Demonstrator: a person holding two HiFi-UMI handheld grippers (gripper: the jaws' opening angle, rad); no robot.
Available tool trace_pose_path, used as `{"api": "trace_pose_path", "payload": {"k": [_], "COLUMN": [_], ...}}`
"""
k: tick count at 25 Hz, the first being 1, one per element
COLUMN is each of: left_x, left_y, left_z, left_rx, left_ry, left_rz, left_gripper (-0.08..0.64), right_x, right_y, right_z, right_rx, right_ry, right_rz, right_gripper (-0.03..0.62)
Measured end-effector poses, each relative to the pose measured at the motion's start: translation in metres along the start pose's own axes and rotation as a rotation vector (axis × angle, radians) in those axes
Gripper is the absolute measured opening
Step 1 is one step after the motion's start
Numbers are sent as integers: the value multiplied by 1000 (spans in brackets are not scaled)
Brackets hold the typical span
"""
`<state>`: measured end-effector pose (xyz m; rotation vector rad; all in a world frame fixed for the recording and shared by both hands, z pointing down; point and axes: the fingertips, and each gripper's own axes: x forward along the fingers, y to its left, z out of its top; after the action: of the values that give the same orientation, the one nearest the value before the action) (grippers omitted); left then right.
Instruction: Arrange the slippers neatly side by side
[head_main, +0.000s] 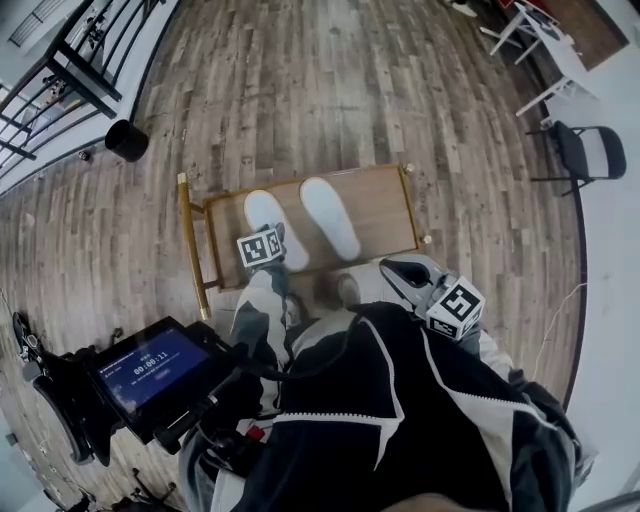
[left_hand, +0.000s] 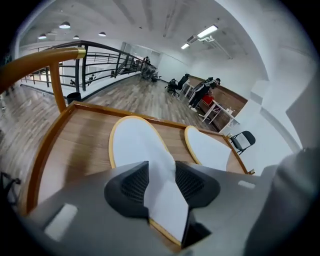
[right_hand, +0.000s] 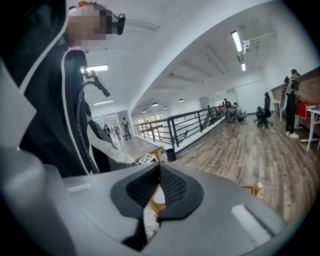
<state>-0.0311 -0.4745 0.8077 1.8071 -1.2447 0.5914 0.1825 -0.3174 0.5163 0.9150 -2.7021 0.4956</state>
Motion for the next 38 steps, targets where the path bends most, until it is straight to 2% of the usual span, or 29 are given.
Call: {"api": "trace_pose_path", "payload": {"k": [1,3,8,11,14,21,27,30,33,38], "left_x": [1,2,-11,-30,-67,-173,-258,-290,-300,-311], "left_y": [2,5,6,-1,-13,-58,-80,-87,-94,-93], "left_z": [-1,-1,8,16,33,69,90,86,76,74], "left_rx": [-2,-13,21,99,182,321,391,424,458,455], "left_ry": [7,7,-44,-90,-179,-409,-588,-631,-650,-653], "left_rz": [12,23,28,39,44,-28,-37,-16,1,-19], "left_gripper": [168,40,35,34,32,31,31,31,31,31], "right_x": [-1,-1,5,15,34,91,132,140,145,151], "right_y": [-1,-2,-2,1,13,51,60,61,54,59], "right_z": [0,-1,1,5,10,30,38,39,34,37], "right_rx": [4,6,4,-3,-22,-61,-75,-75,-64,-54], "right_ry": [0,2,3,2,5,-12,-32,-39,-45,-54], "right_rz": [-4,-7,20,58,123,305,387,407,407,403], "right_gripper": [6,6,6,6,6,6,5,5,6,5]}}
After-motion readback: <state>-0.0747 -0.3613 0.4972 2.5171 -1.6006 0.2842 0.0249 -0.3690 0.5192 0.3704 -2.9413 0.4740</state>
